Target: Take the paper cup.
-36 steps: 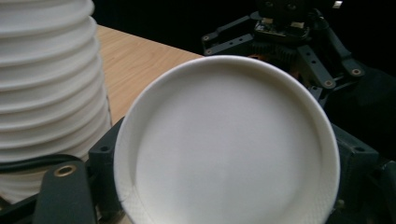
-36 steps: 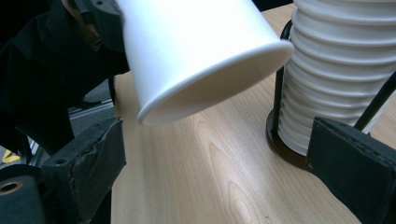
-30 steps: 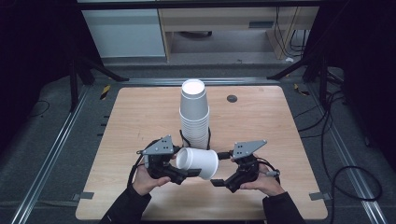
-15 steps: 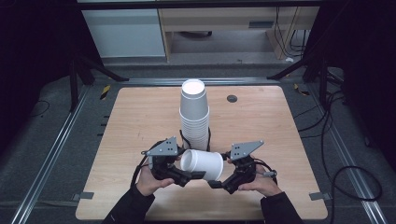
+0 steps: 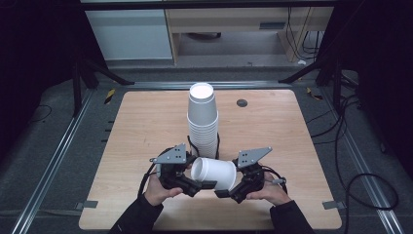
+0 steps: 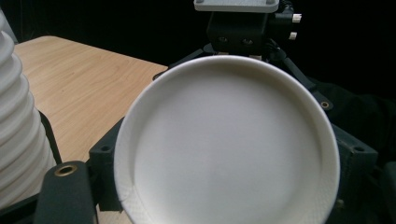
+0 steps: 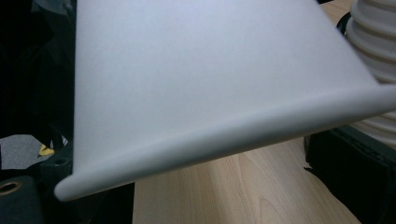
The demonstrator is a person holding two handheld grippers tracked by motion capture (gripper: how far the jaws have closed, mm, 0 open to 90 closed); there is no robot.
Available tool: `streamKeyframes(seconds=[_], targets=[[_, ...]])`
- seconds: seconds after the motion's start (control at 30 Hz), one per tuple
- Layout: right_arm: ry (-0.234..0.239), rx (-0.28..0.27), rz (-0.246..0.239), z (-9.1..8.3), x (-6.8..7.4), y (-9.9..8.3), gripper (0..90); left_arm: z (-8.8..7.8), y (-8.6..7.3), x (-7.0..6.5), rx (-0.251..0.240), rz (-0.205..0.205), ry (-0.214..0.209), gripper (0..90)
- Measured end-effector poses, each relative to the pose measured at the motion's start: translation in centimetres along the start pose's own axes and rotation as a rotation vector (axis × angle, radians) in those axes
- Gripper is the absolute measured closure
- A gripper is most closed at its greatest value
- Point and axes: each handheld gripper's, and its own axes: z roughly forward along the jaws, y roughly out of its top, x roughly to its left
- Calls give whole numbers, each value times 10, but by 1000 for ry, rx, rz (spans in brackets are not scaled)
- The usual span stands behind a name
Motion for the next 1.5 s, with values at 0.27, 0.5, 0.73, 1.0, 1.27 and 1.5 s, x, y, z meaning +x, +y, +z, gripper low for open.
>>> streamKeyframes(seconds=[0.27,0.5,0.73,1.0,1.27,1.5], targets=[[18,-15,-3,0,0,0,76,1,-1,-2,8,11,0,199],[20,-11,0,1,0,-2,92,0,-1,-1,11,13,-4,204],[18,-4,3,2,0,-2,104,-1,-2,-1,13,12,-4,209],[16,6,4,2,0,-2,109,0,-2,-1,20,12,-3,210],[12,20,12,3,-1,-2,106,0,-2,-2,31,17,18,196],[8,43,10,3,-2,-3,105,-6,0,-2,27,19,24,168]])
